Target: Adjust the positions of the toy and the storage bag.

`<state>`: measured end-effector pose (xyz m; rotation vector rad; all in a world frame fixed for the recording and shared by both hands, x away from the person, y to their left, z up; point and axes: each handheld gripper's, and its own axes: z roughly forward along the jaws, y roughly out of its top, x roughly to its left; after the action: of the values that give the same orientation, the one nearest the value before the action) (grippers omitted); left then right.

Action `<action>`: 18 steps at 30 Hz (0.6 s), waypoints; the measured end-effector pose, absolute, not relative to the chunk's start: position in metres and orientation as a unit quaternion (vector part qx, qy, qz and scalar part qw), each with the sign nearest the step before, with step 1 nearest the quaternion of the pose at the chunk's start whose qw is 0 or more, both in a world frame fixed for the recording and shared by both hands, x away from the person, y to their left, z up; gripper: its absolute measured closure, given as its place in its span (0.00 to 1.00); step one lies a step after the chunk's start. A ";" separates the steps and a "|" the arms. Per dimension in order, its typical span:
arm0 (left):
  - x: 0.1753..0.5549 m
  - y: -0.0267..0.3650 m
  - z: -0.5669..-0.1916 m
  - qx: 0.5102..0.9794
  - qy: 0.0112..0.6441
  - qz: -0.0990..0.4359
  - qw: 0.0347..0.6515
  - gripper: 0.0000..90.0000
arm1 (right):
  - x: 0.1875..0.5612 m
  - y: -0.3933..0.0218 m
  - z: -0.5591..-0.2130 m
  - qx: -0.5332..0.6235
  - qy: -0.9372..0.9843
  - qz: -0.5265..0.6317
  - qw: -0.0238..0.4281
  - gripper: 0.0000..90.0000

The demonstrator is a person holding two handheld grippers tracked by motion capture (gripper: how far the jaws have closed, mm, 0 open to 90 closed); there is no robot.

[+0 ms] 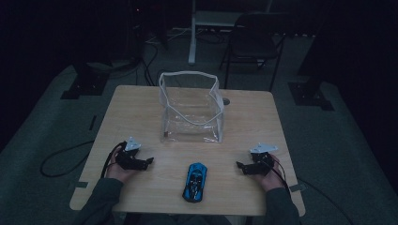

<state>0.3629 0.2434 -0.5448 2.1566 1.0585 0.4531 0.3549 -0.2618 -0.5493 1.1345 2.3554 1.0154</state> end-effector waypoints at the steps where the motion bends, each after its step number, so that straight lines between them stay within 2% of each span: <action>1: 0.363 0.243 -0.545 0.829 0.407 0.174 0.341 0.16 | 0.355 -0.262 -0.549 0.399 0.828 0.357 0.168 0.16; 18: 0.364 0.243 -0.545 0.827 0.411 0.176 0.340 0.16 | 0.355 -0.260 -0.550 0.396 0.830 0.356 0.167 0.14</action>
<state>0.3637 0.2427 -0.5447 2.1528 1.0691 0.4583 0.3547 -0.2605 -0.5495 1.1278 2.3611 1.0133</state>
